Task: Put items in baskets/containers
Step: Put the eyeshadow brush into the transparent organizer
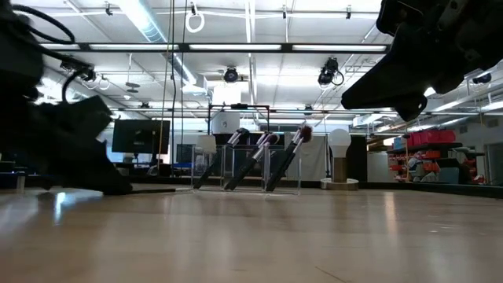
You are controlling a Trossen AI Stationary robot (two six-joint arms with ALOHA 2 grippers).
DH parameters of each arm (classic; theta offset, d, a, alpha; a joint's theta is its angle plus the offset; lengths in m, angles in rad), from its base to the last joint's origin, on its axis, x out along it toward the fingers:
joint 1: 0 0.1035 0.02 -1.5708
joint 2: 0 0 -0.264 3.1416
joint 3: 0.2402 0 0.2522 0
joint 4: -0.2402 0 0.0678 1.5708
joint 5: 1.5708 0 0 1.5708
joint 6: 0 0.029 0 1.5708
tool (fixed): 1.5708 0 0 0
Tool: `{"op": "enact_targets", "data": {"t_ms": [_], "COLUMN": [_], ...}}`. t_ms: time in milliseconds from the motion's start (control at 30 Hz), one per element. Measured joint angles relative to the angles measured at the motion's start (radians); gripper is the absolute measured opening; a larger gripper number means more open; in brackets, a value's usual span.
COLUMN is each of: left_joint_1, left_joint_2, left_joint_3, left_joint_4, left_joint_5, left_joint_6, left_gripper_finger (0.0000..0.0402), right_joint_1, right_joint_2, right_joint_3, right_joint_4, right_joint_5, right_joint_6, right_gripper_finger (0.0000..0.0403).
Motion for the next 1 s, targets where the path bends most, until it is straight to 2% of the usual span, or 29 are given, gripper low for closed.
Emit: {"op": "enact_targets", "data": {"t_ms": [133,367,567,700,833,1000], "left_joint_1": [-0.095,-0.177,-0.189,-0.172,-0.160,-0.157], "left_joint_2": [0.000,-0.002,0.003,0.002,0.001,0.004], "left_joint_3": [0.044,0.168,0.232,0.240,0.242,0.241], "left_joint_4": [-0.006,-0.061,-0.075,-0.066,-0.059,-0.034], "left_joint_5": [0.039,0.237,0.270,0.295,0.296,0.225], "left_joint_6": [-0.041,-0.067,0.124,0.159,0.199,0.356], "left_gripper_finger": [0.0014,0.0019,0.0033,0.0064,0.0116,0.0179], "right_joint_1": [0.000,0.000,0.000,0.000,0.000,0.000], "right_joint_2": [0.000,0.000,0.000,0.000,0.000,0.000], "right_joint_3": [0.000,0.000,0.000,0.000,0.000,0.000], "right_joint_4": [0.000,0.001,0.001,0.001,0.001,0.001], "right_joint_5": [0.000,0.000,0.000,0.000,0.000,0.000], "right_joint_6": [0.000,0.000,-0.004,-0.008,-0.008,-0.008], "right_gripper_finger": [0.0043,0.0043,0.0043,0.0043,0.0043,0.0043]}}
